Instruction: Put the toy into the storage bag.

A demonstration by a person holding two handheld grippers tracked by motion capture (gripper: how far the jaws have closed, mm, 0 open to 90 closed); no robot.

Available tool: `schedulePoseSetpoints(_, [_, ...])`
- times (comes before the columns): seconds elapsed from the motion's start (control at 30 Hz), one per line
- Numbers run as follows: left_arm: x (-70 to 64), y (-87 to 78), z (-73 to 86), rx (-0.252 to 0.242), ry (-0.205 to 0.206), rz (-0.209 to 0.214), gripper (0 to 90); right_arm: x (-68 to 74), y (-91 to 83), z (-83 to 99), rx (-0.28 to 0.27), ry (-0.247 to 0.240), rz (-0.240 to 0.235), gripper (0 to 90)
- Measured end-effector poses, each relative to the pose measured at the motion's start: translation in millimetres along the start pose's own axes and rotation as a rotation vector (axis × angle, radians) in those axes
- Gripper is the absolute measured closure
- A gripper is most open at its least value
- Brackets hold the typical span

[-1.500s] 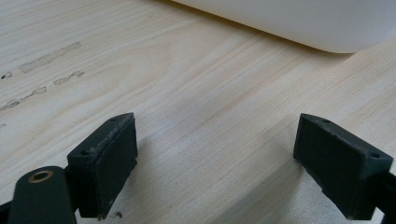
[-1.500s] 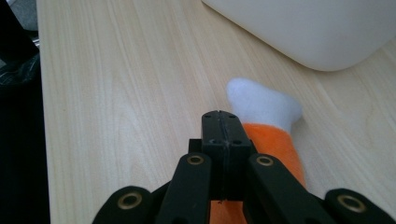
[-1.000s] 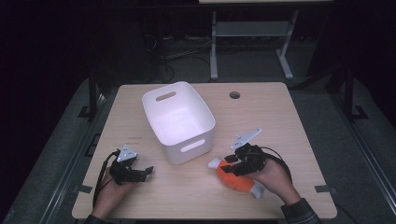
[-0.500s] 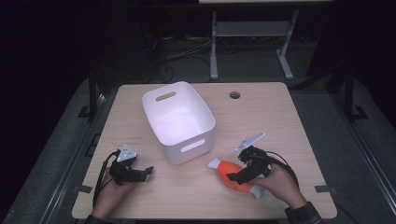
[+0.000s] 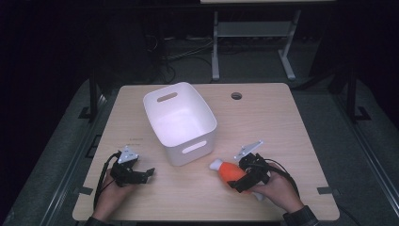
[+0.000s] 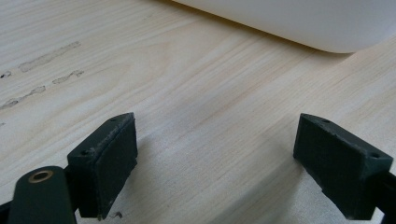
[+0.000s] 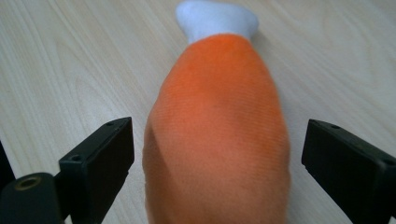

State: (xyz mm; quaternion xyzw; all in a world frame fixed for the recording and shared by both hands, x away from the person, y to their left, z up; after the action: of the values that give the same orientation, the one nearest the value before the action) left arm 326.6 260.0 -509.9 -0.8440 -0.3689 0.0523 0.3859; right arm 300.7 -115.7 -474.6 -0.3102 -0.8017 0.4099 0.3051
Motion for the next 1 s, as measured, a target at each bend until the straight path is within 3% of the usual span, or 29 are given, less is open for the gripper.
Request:
schedulePoseSetpoints(0.4, [-0.1,0.0,0.0,0.0,0.0,0.001,13.0,2.4,19.4,6.0,0.06,-0.034,0.038,8.8])
schedulePoseSetpoints(0.63, [-0.2,0.0,0.0,-0.001,-0.001,0.0,12.9,1.8,20.2,6.9,0.062,-0.046,0.062,14.1])
schedulePoseSetpoints(1.0, [-0.3,-0.1,0.0,0.0,0.001,0.001,13.0,2.5,16.7,6.9,0.058,-0.043,0.054,21.1])
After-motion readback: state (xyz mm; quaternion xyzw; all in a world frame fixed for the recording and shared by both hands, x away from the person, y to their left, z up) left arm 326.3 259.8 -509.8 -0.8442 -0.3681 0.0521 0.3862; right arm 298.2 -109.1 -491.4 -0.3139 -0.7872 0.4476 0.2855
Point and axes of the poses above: each handheld gripper's, and its own axes: y roughly forward along the jaws, z roughly out of its underside, x roughly to its left, the point moved 5 cm from there along y, roughly forward along the jaws, and after that the axes turned 15 degrees about y, right-handed, at the moved point
